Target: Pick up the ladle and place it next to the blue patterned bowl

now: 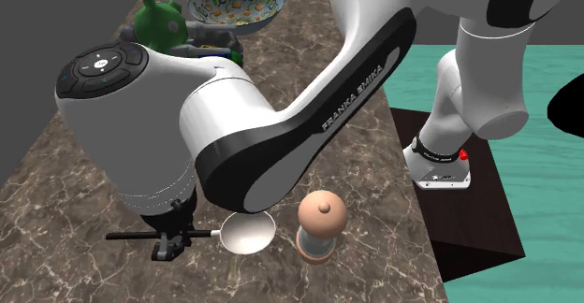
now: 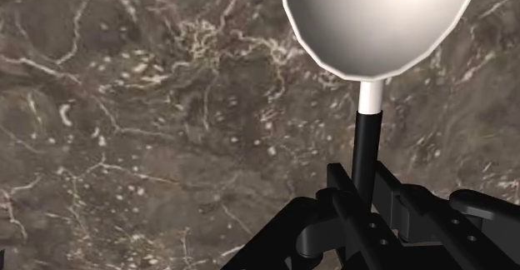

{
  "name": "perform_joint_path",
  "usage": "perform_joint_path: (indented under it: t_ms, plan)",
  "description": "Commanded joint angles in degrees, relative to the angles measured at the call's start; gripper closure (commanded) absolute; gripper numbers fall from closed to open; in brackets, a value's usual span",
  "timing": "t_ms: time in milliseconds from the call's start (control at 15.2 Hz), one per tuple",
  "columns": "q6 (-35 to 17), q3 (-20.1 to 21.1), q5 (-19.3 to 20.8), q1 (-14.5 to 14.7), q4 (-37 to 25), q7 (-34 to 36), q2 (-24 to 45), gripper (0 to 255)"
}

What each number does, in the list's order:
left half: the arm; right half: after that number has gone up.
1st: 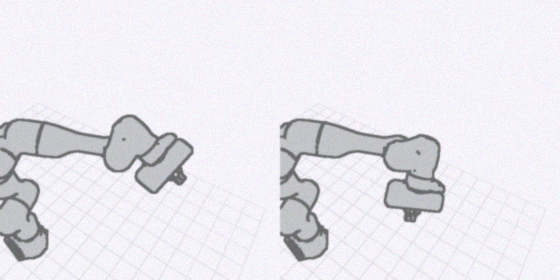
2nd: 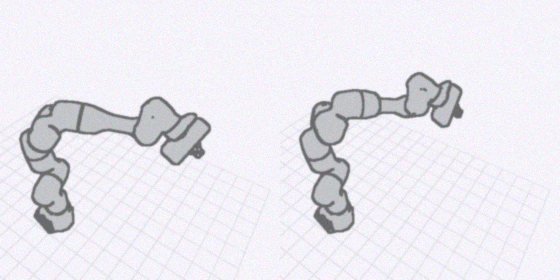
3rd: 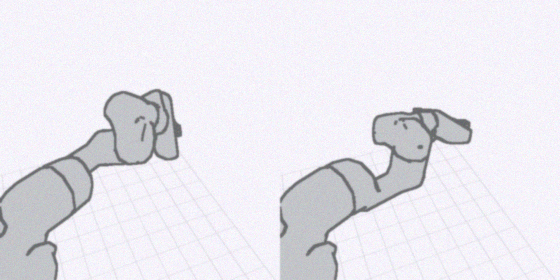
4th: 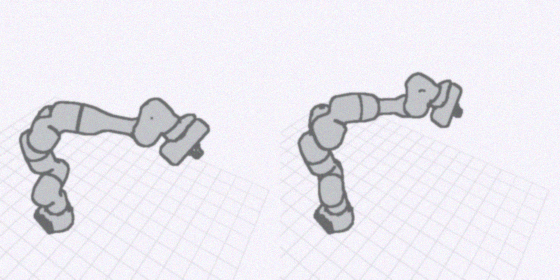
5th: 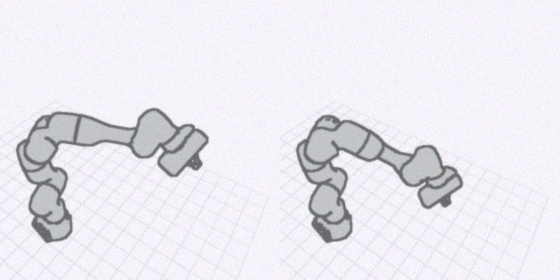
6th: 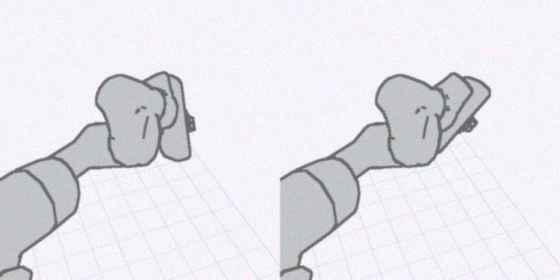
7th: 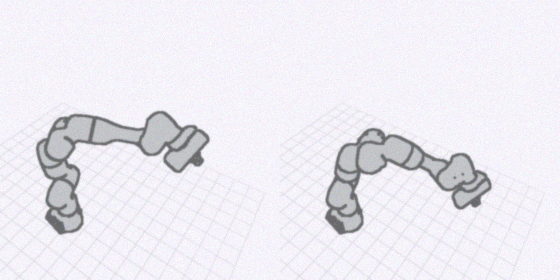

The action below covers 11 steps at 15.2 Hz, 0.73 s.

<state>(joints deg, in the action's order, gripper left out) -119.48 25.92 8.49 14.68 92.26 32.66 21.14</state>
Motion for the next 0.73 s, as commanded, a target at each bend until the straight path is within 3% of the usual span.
perform_joint_path:
  t_ms: [0,660]
  plan:
    - [1.4,0.1,-0.3,-0.1,-0.8,-0.1,-0.6,255]
    - [8.7,0.5,-0.9,0.2,-7.3,-0.5,-1.5,255]
